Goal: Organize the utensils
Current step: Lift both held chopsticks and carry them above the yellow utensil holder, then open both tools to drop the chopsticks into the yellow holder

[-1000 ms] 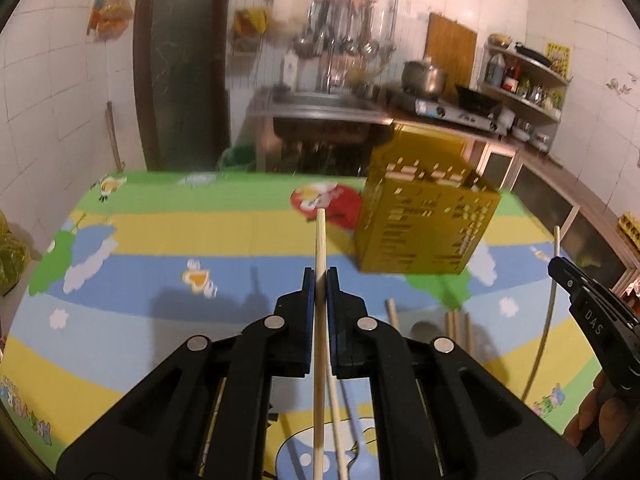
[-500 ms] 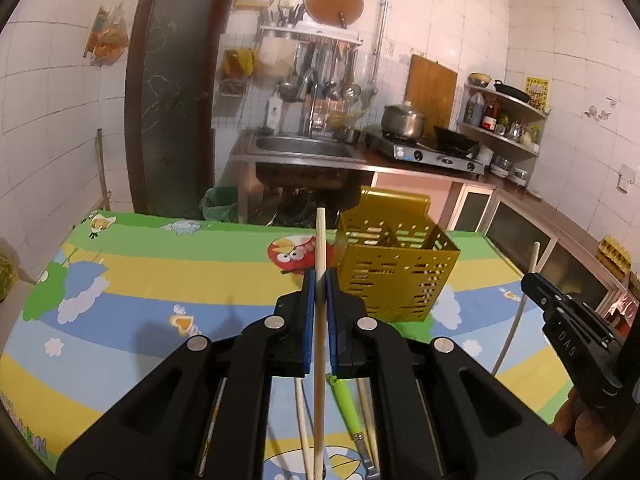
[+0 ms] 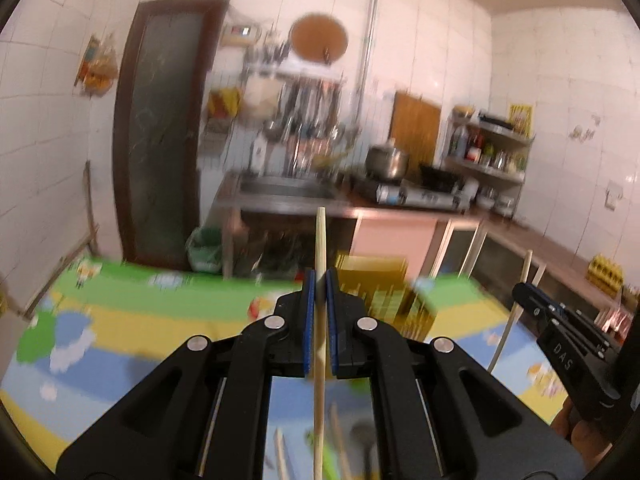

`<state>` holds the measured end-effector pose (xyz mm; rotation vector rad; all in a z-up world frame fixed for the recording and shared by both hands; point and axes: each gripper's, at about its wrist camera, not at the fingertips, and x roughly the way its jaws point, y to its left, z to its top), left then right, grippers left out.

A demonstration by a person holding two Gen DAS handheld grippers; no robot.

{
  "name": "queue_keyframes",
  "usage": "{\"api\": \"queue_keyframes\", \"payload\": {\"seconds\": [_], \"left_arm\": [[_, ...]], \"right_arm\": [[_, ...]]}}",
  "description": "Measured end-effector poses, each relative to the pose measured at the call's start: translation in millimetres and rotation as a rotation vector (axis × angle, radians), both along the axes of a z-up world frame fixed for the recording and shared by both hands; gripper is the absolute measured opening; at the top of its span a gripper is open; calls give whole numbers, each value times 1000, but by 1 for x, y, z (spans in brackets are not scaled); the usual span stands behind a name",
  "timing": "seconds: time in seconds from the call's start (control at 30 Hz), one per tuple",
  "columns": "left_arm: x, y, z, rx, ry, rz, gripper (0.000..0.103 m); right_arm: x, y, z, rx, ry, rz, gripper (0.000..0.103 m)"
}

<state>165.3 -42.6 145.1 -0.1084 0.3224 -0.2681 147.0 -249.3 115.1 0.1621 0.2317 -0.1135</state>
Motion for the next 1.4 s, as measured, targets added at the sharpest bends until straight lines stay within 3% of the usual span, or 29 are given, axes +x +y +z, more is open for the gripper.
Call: {"api": "queue_keyframes", "payload": {"seconds": [0.17,0.33,0.57,0.77,0.97,1.0,1.07,1.13,1.17,1.2,1.3,1.4], "left_arm": [[35,-24,54,-25,-162,-17,4],[84,-49,65,-19,-253,-19,4],[149,-67,21,-18,-167,-22,4],[162,-71,-25,3,-101,-21,4],[156,-63,-42,24,-53,5,5],[155,-59,-40,25,-47,6,7],[144,-49,-27,4,-25,2,29],[130,-36,-12,-16,-46,22,71],[120,-29,-5,-24,-68,38,79],[111,-23,0,-22,-83,46,87],[83,-6,14,-5,-85,45,96],[62,11,18,8,-46,49,98]], "right_arm": [[26,1,55,-57,-132,-24,6],[67,4,74,-76,-205,-46,6],[119,7,46,-96,-186,-44,6],[146,9,0,-103,-80,-13,6],[156,5,-29,-99,40,7,6],[158,4,-30,-98,66,10,6],[157,2,-29,-108,115,4,8],[150,-2,-22,-110,131,-1,42],[142,-4,-17,-104,112,-4,71],[131,-7,-11,-106,84,-23,73],[111,-12,3,-119,81,-38,73],[87,-16,8,-97,99,-47,77]]}}
